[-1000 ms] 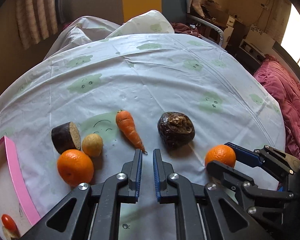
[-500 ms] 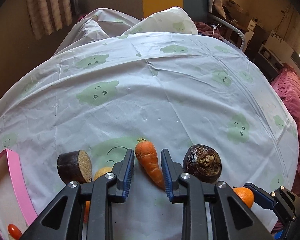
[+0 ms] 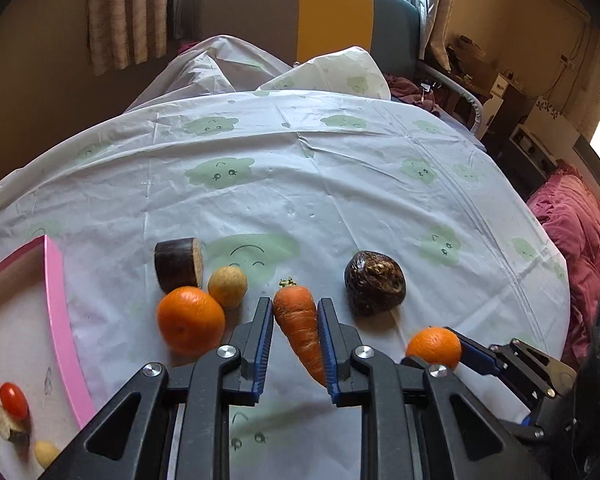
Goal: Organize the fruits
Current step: 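Carry the carrot into the pink tray with the left tool while the right tool holds the orange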
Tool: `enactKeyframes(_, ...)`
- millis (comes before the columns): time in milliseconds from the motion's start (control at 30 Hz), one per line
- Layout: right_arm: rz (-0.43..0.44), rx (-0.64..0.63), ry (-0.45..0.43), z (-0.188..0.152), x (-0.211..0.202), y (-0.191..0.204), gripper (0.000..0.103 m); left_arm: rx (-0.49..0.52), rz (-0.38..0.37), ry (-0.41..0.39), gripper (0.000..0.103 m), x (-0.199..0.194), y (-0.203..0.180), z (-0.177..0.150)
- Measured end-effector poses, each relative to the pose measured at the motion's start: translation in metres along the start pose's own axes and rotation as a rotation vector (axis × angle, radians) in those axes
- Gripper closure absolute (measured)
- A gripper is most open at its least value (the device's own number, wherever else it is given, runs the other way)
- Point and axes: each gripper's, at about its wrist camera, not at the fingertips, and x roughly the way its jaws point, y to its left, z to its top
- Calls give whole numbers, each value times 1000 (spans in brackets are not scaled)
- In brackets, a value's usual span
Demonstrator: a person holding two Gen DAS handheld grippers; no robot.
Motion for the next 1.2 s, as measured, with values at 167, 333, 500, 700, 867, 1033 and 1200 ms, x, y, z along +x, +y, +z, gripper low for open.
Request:
enactKeyframes(167, -23, -24, 8, 1, 3, 5, 65, -34, 16, -38, 81, -33, 10, -23)
enactKeyframes(333, -30, -39, 17, 1, 0, 15, 65, -105, 50, -55, 80, -56, 36, -45)
enactKeyframes(500, -39, -95, 22, -6, 1, 36, 65, -189, 100, -76, 80, -76, 68, -67)
enactKeyframes(700, -61, -108, 28, -7, 4, 42, 65, -247, 147, -115, 80, -100, 97, -87)
enactKeyframes(867, -83, -133, 31, -8, 4, 47, 65, -303, 161, -136, 80, -112, 118, -103)
enactKeyframes(1033, -106, -123, 46, -10, 6, 48, 65, -349, 172, -141, 80, -118, 136, -117)
enactKeyframes(1200, -129, -129, 35, -12, 6, 51, 65, -398, 192, -143, 80, -122, 157, -130)
